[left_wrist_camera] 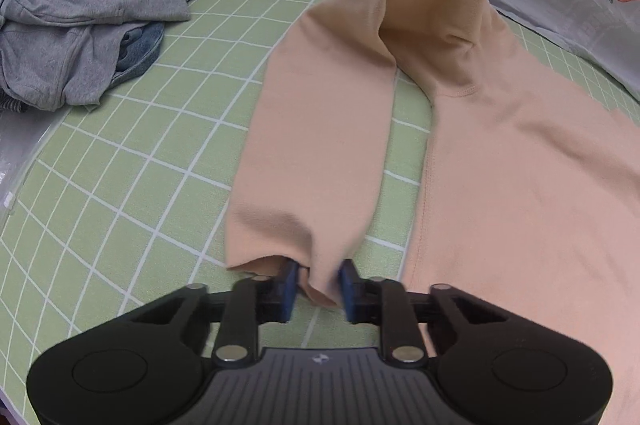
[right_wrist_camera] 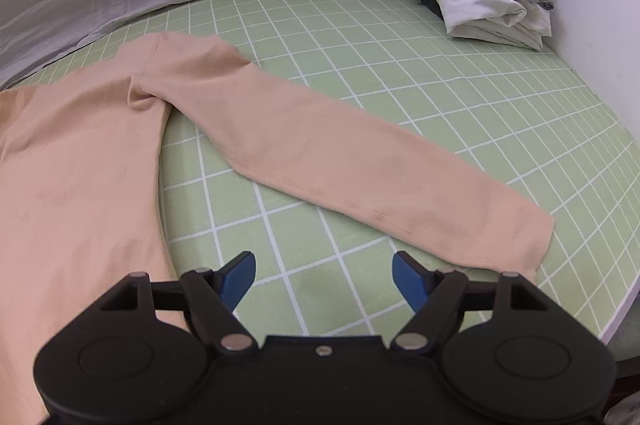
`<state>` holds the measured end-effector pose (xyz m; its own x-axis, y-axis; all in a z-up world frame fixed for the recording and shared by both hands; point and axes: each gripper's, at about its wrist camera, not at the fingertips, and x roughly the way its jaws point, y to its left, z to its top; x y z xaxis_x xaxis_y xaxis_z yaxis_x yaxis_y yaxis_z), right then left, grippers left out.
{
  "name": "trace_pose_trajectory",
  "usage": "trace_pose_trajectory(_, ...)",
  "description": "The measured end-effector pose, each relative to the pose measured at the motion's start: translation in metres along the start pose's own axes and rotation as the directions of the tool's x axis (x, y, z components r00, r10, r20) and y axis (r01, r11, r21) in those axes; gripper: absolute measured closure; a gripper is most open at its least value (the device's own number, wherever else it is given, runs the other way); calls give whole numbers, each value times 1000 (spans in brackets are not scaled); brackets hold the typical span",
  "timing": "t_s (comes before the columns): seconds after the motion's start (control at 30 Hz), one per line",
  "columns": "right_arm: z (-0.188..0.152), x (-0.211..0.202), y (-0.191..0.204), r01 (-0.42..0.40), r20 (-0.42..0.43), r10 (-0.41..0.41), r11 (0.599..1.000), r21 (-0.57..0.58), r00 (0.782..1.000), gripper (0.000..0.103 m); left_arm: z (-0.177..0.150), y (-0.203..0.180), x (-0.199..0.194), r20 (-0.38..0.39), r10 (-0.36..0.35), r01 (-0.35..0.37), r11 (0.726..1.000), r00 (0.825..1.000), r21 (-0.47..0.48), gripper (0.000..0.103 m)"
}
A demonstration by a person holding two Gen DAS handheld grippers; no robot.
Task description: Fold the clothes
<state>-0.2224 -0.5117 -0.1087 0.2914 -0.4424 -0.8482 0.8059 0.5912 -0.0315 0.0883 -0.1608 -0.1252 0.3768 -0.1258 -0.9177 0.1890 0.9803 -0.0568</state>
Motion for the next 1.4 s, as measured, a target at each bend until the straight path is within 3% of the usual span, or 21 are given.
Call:
trace_pose_trajectory(0.13,-7,0,-3,-21,-8,21,999,40,1000,27,-3,12,-4,-20,-90,88,994,996,-59,98)
trace_pose_trajectory(0.27,-18,-5,4,-46,-15,46,999,16,999,27,-25,7,-19,-16,-115,114,993,993,-16,99)
trace_pose_trajectory(0.37,-27,-7,12,-62,-25,62,998,-12,998,27,-38,10,-31,-26,-176,176,984,984,-21,99)
trace_pose_trajectory(0.5,-36,-9,21,-85,-40,84,996,-29,996,27,-38,24,-54,34,-263,265,962,964,-72,99)
trace_pose_trajectory(0.63,-43,-14,36,-101,-40,98,992,-73,994,27,-30,51,-80,155,-311,336,925,938,-178,99)
trace_pose_trajectory(0.8,-56,-23,58,-110,-35,106,983,-148,994,27,-15,99,-104,287,-289,374,874,913,-310,99)
trace_pose_trajectory(0.93,-67,-29,75,-111,-35,107,976,-186,994,27,-5,125,-120,357,-154,272,911,921,-309,99)
trace_pose_trajectory(1.0,-72,-30,81,-110,-37,105,976,-186,994,27,-3,145,-121,381,-167,309,884,910,-351,99)
trace_pose_trajectory(1.07,-74,-30,87,-110,-40,105,978,-178,994,27,-3,163,-120,387,-162,323,859,908,-397,99)
trace_pose_trajectory(1.17,-75,-32,99,-115,-34,110,976,-187,993,27,-8,184,-117,383,-106,282,852,918,-442,99)
trace_pose_trajectory(1.4,-68,-36,130,-132,-4,135,961,-243,991,27,-29,223,-107,334,-86,260,813,939,-521,99)
